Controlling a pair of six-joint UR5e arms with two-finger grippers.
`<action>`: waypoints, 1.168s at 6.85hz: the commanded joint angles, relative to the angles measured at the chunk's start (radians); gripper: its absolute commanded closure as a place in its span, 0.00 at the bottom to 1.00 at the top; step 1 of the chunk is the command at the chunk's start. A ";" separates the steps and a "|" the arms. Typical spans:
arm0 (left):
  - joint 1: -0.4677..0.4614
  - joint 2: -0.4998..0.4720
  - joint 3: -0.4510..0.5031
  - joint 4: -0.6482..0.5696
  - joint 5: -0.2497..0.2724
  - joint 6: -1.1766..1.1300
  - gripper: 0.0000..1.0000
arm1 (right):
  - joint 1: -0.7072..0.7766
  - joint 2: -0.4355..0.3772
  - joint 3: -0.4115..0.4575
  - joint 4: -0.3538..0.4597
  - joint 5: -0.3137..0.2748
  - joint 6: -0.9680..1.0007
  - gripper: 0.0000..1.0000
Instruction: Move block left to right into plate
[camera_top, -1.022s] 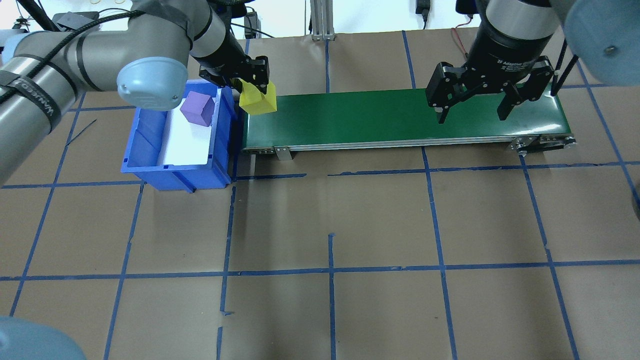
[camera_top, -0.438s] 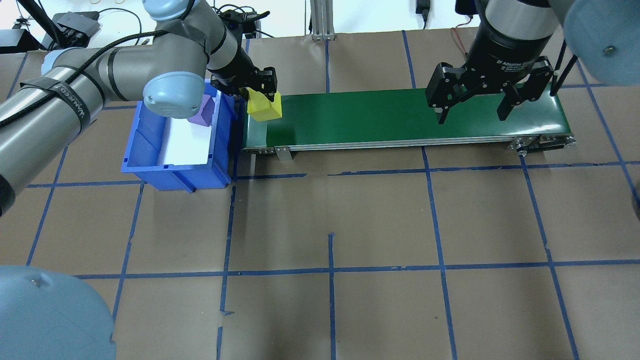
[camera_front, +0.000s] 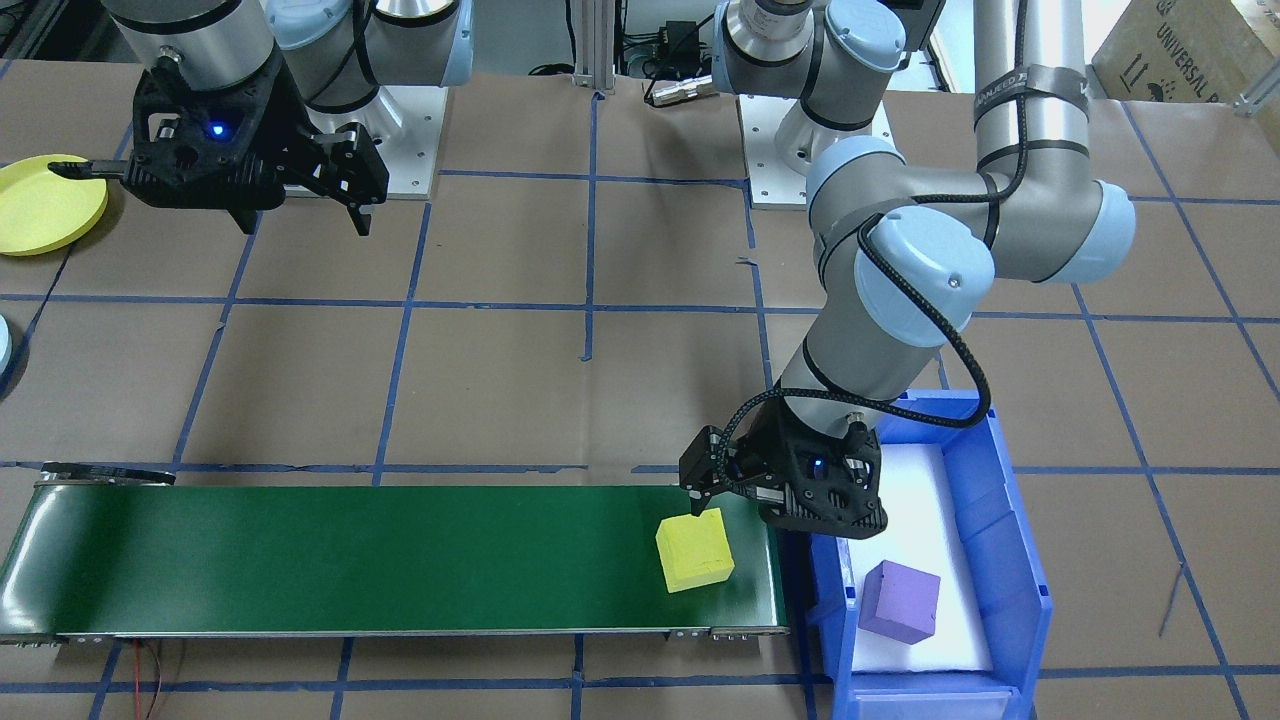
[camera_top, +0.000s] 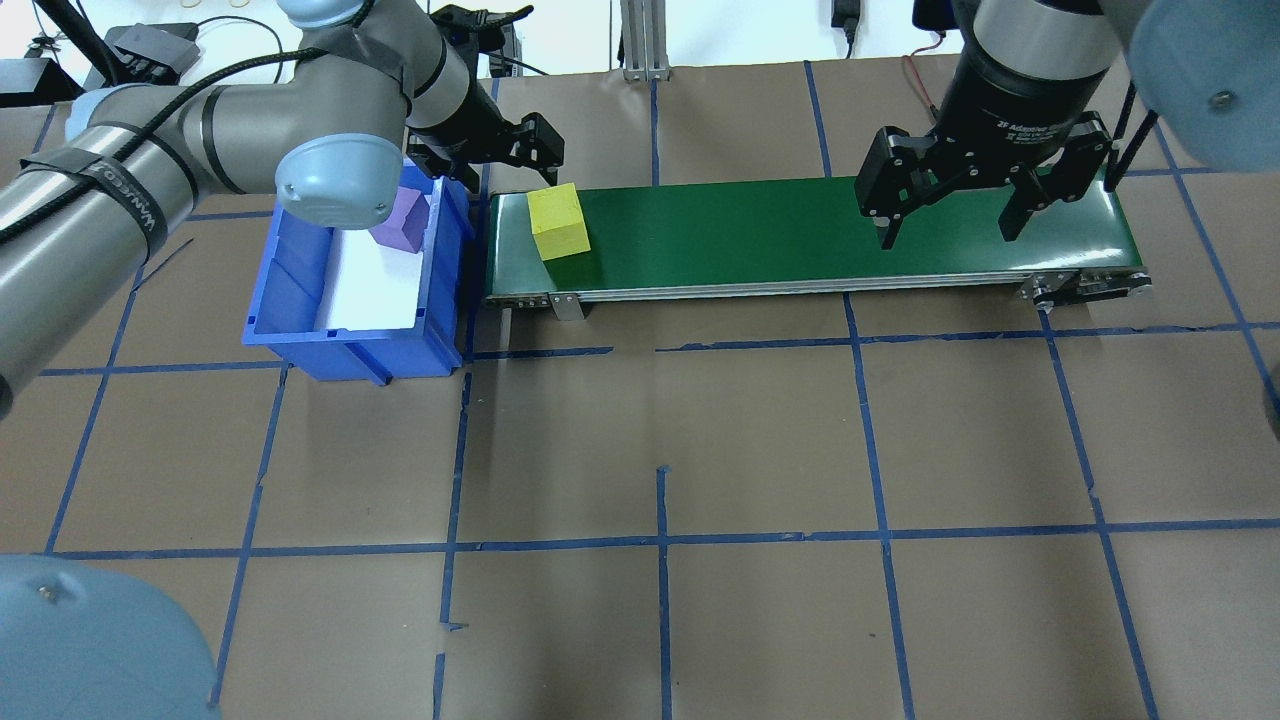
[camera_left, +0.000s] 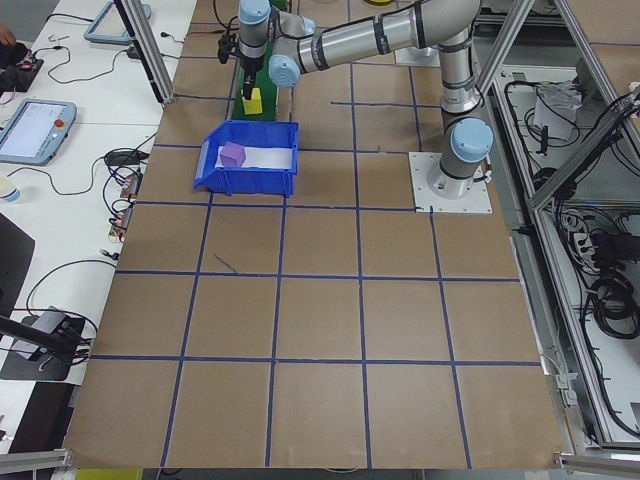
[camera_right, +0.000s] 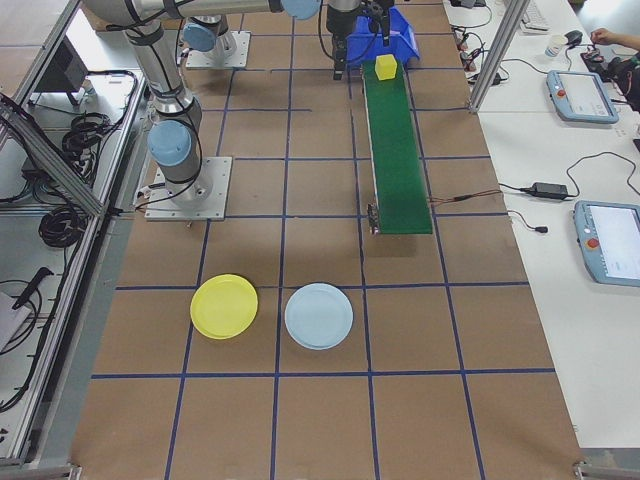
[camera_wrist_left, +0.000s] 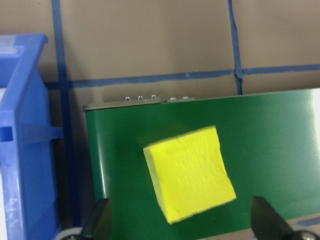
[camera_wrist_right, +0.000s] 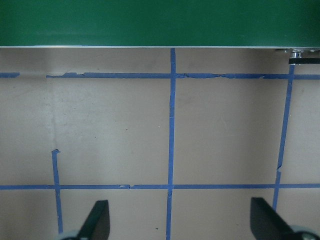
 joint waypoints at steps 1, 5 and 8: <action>0.018 0.063 0.023 -0.037 0.010 0.009 0.00 | -0.020 0.005 0.000 -0.003 -0.022 -0.004 0.00; 0.183 0.033 0.116 -0.168 0.027 0.268 0.00 | -0.085 0.012 -0.012 0.030 -0.002 -0.004 0.00; 0.234 -0.087 0.176 -0.150 0.030 0.525 0.00 | -0.163 0.124 -0.021 -0.111 0.030 -0.115 0.00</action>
